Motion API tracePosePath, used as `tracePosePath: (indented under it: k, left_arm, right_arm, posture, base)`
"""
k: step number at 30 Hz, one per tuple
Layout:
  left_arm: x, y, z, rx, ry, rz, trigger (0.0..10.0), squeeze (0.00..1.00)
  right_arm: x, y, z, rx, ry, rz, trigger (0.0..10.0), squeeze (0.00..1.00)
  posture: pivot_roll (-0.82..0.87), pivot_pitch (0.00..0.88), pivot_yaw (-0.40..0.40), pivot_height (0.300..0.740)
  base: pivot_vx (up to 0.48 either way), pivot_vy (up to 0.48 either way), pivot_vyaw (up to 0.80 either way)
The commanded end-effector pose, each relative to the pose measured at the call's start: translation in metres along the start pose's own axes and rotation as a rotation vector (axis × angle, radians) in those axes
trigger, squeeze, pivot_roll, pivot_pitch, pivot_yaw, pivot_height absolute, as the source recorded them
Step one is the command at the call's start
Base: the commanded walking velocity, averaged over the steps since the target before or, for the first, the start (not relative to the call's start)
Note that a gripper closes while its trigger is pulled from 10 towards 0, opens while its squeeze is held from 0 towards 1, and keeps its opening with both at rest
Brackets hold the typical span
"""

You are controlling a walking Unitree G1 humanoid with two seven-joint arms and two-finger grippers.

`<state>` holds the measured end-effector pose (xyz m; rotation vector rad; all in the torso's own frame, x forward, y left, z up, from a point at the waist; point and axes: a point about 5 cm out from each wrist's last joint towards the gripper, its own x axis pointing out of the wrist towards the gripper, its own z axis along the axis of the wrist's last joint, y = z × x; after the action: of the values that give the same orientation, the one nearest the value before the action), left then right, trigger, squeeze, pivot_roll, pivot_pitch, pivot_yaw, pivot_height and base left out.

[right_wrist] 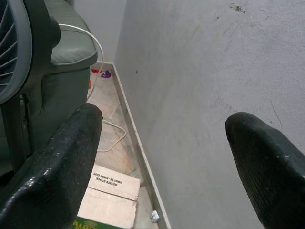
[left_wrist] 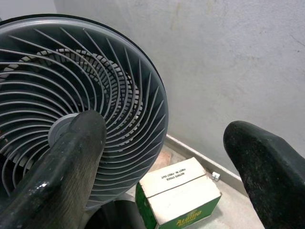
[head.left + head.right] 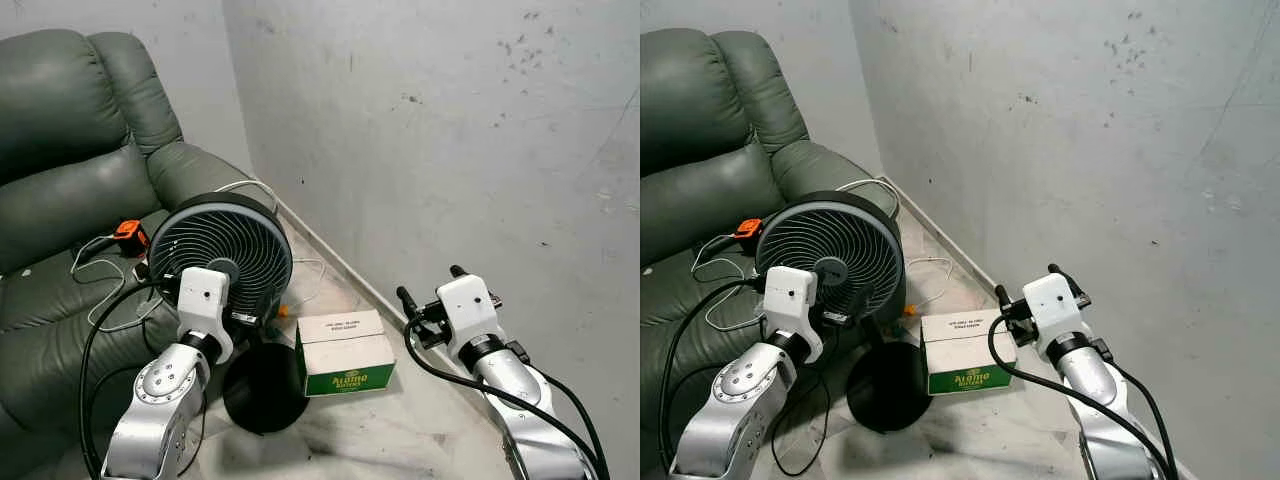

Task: Hang keys on a hook

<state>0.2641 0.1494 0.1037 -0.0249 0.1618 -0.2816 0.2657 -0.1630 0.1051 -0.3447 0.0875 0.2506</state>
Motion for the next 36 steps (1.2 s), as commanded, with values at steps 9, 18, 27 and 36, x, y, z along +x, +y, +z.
tracePosePath:
  k: [9, 18, 27, 36]
  left_arm:
    - [0.0002, 0.0032, 0.0032, 0.007, -0.009, 0.013, 10.0, 0.0]
    - [0.0005, 0.003, 0.0042, 0.011, -0.016, 0.007, 10.0, 0.0]
    - [0.0012, 0.0034, 0.0041, 0.009, -0.013, 0.005, 10.0, 0.0]
    - [0.0016, 0.0032, 0.0041, 0.013, -0.012, 0.002, 10.0, 0.0]
  right_arm:
    - [0.0009, -0.0005, 0.0033, -0.005, -0.014, -0.002, 10.0, 0.0]
    - [0.0014, 0.0002, 0.0026, 0.01, -0.009, 0.0, 10.0, 0.0]
    - [0.002, 0.0003, 0.0028, 0.008, -0.007, 0.001, 10.0, 0.0]
    - [0.0024, 0.0017, 0.0042, -0.022, -0.018, 0.011, 10.0, 0.0]
  posture:
    - [0.03, 0.0, 0.045, 0.74]
    - [0.03, 0.0, 0.045, 0.74]
    - [0.03, 0.0, 0.046, 0.74]
    - [0.03, 0.0, 0.046, 0.74]
  base:
    - [0.0, 0.0, 0.0]
    - [0.0, 0.0, -0.06]
    - [0.0, 0.0, -0.75]
    - [0.0, 0.0, -0.01]
